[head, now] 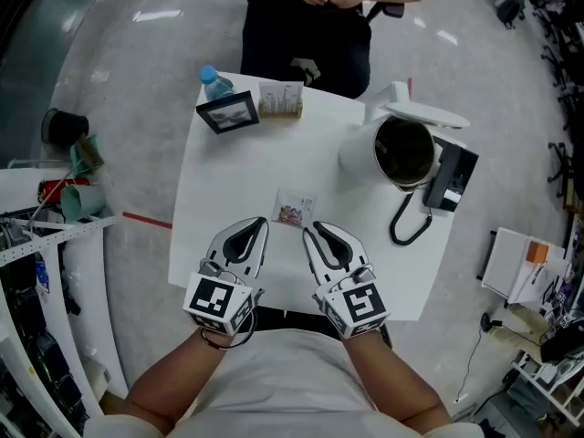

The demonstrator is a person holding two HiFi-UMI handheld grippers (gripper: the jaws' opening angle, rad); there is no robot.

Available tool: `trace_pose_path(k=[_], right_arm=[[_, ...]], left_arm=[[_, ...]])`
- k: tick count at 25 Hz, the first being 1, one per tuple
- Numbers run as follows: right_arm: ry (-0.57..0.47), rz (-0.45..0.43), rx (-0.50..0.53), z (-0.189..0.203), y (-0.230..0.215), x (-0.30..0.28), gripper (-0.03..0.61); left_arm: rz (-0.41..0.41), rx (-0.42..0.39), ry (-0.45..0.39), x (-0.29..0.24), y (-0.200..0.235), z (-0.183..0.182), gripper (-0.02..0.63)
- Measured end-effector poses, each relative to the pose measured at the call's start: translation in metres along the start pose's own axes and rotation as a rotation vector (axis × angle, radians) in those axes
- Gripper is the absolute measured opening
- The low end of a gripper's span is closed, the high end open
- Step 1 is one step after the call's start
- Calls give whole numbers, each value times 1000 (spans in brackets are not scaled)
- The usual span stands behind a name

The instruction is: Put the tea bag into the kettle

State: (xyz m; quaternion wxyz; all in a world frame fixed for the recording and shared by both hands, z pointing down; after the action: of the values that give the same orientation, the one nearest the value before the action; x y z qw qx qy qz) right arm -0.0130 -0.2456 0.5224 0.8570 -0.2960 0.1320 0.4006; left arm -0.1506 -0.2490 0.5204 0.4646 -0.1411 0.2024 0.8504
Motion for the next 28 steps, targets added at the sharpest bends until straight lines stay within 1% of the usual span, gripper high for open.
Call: trace_pose_path(k=[2,5,10,16,19,22,28], right_arm=[[20,5,33,9,-4,-12,67],[60,21,92,26,-9,-31,95],[125,48,88,51,-22,-52,140],[176,86,96,75,-36,-72,193],[206,104,104,83,-41,-80,238],[242,117,113,93,-47,-88,253],[308,138,119,112,-54,-100,284]], left_arm=[[16,16,21,-7,6,12,9],[28,34,55,-16,17,31,9],[59,28,100,-32,26,54,9],[62,74,135,-46,38,83,9],[72,81,151,-48,41,91,9],[93,87,154,-54,42,97,9],[87,113,161,-59,49,112,8]])
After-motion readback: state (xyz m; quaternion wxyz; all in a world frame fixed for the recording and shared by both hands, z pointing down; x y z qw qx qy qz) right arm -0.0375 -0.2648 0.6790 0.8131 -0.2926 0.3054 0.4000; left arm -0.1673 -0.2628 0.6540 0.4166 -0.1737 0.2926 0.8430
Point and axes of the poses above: the fingertips, and each gripper's own axes: x backward along the fingers, y to its left, z out of its underside, the point moved 5 cm from there along x, backward along the fingers, and after that the axes turned 9 degrees about -x, right-handed, at the moved point
